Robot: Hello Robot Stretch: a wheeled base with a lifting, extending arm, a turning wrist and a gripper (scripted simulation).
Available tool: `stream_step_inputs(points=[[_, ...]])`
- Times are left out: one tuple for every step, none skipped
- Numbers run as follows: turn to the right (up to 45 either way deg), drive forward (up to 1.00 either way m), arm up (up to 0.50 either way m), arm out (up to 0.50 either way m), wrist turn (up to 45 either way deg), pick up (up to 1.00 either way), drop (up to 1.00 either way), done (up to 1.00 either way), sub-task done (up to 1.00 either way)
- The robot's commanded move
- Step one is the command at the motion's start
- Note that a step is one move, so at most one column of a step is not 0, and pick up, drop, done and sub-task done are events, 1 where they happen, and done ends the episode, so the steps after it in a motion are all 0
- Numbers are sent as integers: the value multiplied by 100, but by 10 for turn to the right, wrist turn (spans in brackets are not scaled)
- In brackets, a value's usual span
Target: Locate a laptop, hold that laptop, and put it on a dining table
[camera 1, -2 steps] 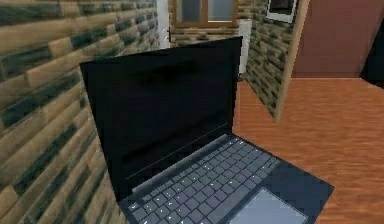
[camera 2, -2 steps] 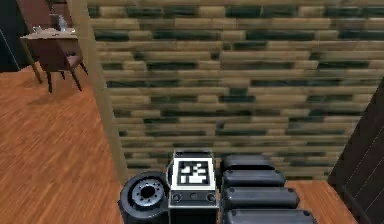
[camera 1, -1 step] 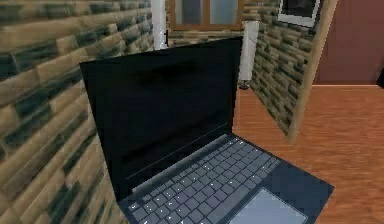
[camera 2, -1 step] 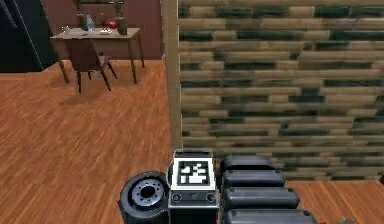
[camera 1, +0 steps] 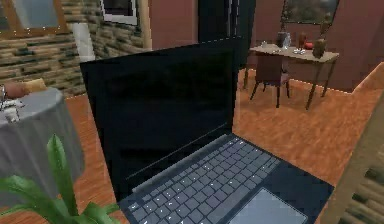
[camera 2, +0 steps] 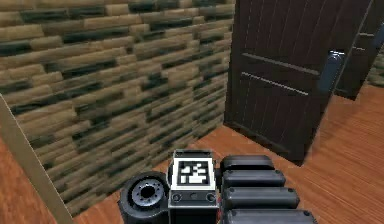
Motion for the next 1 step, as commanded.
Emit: stream_step_inputs(points=[[0,100,0,0,0,0,0,0,0]])
